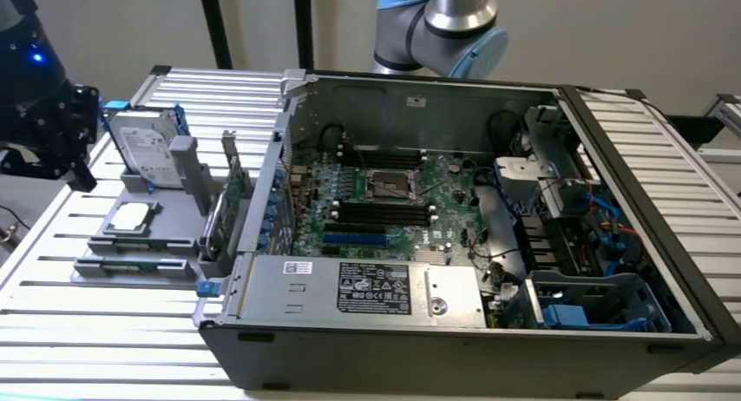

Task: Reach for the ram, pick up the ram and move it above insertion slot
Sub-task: 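Pick up the ram and move it above insertion slot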

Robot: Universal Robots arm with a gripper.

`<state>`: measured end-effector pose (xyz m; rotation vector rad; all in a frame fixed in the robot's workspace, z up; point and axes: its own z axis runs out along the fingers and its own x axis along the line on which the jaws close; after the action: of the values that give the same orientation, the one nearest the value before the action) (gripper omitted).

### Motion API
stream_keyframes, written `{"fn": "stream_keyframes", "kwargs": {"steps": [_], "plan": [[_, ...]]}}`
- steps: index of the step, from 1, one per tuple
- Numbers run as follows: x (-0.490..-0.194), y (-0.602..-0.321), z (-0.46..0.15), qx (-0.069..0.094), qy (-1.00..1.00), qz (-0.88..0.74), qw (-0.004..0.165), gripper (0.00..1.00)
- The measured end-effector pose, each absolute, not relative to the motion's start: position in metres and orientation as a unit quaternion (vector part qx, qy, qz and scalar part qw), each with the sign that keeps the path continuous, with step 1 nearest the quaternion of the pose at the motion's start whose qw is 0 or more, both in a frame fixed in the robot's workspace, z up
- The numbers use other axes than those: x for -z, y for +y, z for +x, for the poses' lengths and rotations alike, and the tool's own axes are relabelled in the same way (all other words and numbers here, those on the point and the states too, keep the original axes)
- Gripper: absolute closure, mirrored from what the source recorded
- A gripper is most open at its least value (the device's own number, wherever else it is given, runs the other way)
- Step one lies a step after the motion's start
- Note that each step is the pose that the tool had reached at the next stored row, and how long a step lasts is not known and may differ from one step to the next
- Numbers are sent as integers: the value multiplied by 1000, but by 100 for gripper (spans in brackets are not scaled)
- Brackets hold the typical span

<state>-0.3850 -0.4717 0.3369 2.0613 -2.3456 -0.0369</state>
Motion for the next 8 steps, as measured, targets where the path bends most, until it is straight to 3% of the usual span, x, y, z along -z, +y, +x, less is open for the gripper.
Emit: {"fn": "stream_keyframes", "kwargs": {"steps": [8], "plan": [[-337, -472, -384, 11, -725, 688, 8, 88]]}}
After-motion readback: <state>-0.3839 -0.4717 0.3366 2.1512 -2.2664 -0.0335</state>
